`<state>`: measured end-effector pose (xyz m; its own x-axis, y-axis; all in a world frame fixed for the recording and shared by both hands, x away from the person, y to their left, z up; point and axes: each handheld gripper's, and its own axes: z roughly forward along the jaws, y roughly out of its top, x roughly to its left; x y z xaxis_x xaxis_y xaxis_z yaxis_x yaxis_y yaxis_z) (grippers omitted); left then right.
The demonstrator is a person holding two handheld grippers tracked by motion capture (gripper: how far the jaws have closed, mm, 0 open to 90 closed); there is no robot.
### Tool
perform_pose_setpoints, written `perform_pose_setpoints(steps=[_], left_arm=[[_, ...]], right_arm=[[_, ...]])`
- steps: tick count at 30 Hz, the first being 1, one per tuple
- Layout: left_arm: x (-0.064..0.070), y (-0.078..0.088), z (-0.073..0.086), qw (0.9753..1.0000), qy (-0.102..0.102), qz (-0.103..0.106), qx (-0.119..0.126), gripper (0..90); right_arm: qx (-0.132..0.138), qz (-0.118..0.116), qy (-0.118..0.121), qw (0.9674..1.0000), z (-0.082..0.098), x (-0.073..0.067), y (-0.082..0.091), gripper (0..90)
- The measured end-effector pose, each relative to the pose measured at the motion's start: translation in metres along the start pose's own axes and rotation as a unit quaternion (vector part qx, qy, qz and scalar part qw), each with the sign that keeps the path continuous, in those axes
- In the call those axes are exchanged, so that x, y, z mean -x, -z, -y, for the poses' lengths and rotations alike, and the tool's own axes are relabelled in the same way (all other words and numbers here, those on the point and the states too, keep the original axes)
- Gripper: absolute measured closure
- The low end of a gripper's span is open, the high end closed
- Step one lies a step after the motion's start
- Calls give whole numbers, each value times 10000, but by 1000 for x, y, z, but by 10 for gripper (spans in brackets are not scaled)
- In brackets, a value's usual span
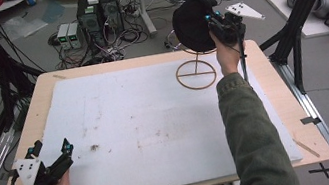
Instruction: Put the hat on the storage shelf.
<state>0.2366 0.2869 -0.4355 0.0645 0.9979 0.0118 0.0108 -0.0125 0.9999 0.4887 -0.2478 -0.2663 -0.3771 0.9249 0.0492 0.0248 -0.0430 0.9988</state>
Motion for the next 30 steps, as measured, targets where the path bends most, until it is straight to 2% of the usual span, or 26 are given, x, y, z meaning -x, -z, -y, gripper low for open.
perform_pose_setpoints(steps=[4,8,14,17,23,30], left_arm=[[0,0,0,10000,-5,10,-6,189],[-2,-1,1,10000,5,-12,12,188],[-3,-3,1,10000,71,-13,-16,188],[0,-4,1,10000,47,15,3,189],[1,-5,1,10000,75,38,11,189],[-1,-4,1,9999,106,10,37,189]], right_arm=[[-79,-104,-88,9999,2,4,-2,820],[-223,-18,-153,9996,5,7,-4,817],[-299,-179,-43,9994,5,2,-4,795],[-325,-188,-19,9993,6,0,-6,785],[-407,-127,83,9991,8,-5,-9,786],[-423,27,-16,9991,8,-6,-9,730]])
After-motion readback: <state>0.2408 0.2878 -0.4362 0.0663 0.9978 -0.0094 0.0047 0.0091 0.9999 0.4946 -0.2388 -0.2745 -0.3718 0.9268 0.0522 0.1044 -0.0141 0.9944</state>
